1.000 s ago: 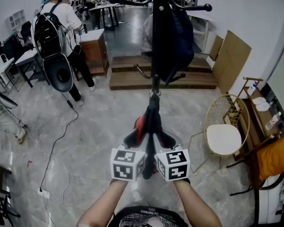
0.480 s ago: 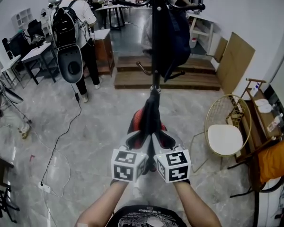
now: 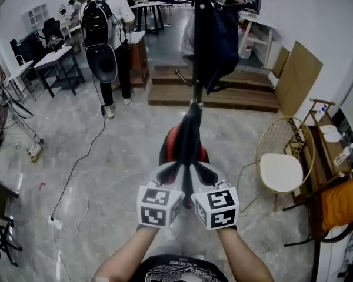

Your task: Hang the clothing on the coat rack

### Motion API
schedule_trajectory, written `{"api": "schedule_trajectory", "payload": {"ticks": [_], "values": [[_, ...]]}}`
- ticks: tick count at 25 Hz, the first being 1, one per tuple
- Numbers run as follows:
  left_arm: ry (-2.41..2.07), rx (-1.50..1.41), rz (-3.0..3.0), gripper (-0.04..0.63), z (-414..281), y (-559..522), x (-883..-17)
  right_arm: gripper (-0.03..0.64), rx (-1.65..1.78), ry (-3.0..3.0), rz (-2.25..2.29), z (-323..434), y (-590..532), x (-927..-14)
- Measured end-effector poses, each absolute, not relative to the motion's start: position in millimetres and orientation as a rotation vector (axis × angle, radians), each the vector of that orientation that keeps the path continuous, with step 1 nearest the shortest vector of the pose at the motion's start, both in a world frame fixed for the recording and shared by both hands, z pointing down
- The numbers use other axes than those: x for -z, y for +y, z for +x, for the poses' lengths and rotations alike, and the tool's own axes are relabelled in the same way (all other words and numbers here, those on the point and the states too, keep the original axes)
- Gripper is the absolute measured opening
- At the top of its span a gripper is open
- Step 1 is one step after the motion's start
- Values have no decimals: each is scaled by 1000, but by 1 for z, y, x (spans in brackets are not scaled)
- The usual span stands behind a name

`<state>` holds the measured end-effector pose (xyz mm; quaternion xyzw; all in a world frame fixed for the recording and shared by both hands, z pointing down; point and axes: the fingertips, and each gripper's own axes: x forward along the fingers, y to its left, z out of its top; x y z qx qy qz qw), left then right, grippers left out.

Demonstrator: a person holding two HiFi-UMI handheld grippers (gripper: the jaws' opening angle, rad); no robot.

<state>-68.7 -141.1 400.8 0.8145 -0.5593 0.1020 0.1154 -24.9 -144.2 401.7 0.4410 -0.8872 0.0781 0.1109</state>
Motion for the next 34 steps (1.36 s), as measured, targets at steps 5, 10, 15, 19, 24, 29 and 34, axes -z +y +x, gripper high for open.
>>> {"api": "schedule_trajectory", "payload": {"ticks": [5,10,15,19,24,29,34], "values": [[-1646,-291,2390,17,-60,-129,-400,12,-207,-2622,1278,-20,-129,-397],[-1646,-289,2396,6,-43,-119,-399,3,-203,-2637,1266,-8,-120,-396],[-1649,-306,2402,6,-37,-111,-399,3,-203,-2657,1271,-3,-113,-394],[-1657,-300,2404,5,-40,-110,-396,3,-200,-2673,1265,-4,-110,-391],[-1655,-298,2393,5,-38,-110,-398,3,-200,-2675,1264,0,-109,-391],[-1638,-299,2390,6,-32,-108,-400,3,-200,-2666,1274,6,-108,-390],[-1631,-299,2401,5,-25,-107,-401,3,-208,-2655,1277,12,-106,-396]]}}
